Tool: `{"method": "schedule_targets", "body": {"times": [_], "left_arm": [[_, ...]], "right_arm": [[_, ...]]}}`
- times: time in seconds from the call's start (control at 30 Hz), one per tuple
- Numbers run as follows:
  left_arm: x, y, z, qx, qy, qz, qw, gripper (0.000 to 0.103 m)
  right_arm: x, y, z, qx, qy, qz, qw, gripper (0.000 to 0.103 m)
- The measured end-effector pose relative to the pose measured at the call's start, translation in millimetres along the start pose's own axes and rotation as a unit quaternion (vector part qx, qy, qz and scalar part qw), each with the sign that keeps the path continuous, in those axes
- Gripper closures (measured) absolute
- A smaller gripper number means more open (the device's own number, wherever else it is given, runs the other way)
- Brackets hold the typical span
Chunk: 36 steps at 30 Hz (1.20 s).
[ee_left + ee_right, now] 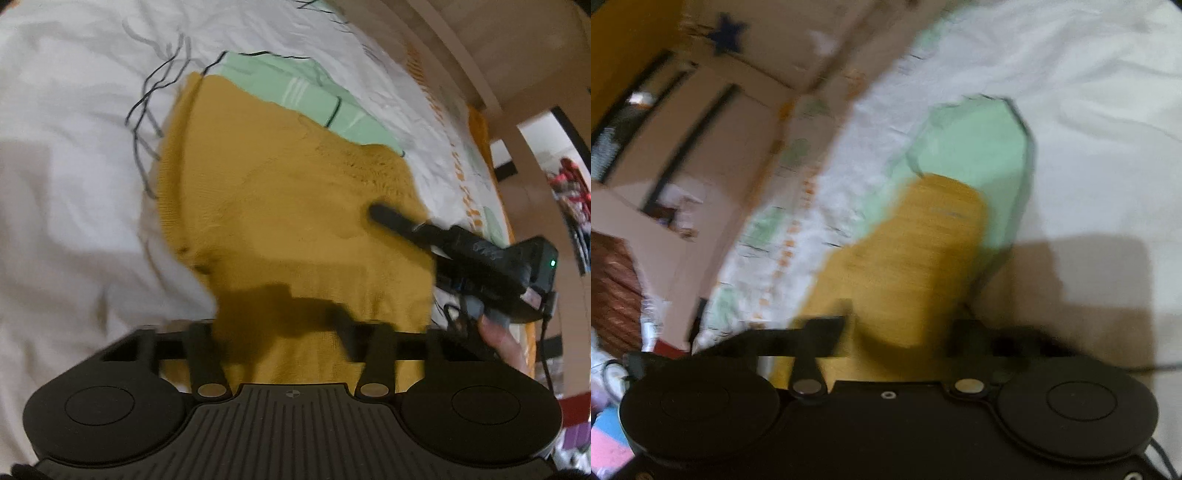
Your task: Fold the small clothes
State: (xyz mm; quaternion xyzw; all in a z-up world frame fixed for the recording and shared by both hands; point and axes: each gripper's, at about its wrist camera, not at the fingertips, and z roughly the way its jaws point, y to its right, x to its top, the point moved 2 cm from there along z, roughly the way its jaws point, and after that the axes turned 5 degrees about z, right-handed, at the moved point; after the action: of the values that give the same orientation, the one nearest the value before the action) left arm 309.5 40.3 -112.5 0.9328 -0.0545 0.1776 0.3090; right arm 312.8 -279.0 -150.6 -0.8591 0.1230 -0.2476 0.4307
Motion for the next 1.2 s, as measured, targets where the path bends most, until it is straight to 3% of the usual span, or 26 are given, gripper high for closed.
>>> {"method": "schedule_targets", "body": {"times": [0.03,0.13,0.27,0.4,0.7,0.77,0.93,1.0,1.1,1.2], "left_arm": [[-1,-4,-1,-0.008,0.0,-0.014,0.9999,0.079],[-4,-8,-8,-0.031,0.006,-0.049,0.9983,0.082],[-19,9,-22,-0.053,0.006,-0.03,0.9981,0.085],[-51,38,-30,-0.087,-0.013,-0.018,0.9959,0.086],[-143,82,-37,-0.114,-0.052,0.012,0.9921,0.086],[-156,87,-35,-0.102,-0.052,0.019,0.9932,0.086],[-171,87,-38,-0.016,-0.024,0.052,0.9982,0.086],[-178,86,-41,0.021,-0.014,0.065,0.9976,0.085],[-184,90,-44,0.044,0.0,0.07,0.9966,0.083],[-190,99,-52,0.077,0.021,0.087,0.993,0.083]], "right_arm": [[-2,1,-2,-0.004,0.002,0.011,1.0,0.065],[-7,-9,-10,-0.019,0.007,0.009,1.0,0.066],[-17,-26,-32,-0.032,0.004,0.009,0.999,0.066],[-37,-34,-68,-0.057,-0.01,0.002,0.998,0.066],[-108,-25,-156,-0.095,-0.025,0.032,0.995,0.066],[-118,-25,-167,-0.101,-0.022,0.022,0.994,0.066],[-127,-16,-176,-0.167,0.008,-0.02,0.986,0.059],[-128,-10,-176,-0.19,0.019,-0.031,0.981,0.053],[-128,-3,-185,-0.209,0.045,-0.035,0.976,0.045],[-127,-2,-200,-0.23,0.082,-0.041,0.969,0.045]]}}
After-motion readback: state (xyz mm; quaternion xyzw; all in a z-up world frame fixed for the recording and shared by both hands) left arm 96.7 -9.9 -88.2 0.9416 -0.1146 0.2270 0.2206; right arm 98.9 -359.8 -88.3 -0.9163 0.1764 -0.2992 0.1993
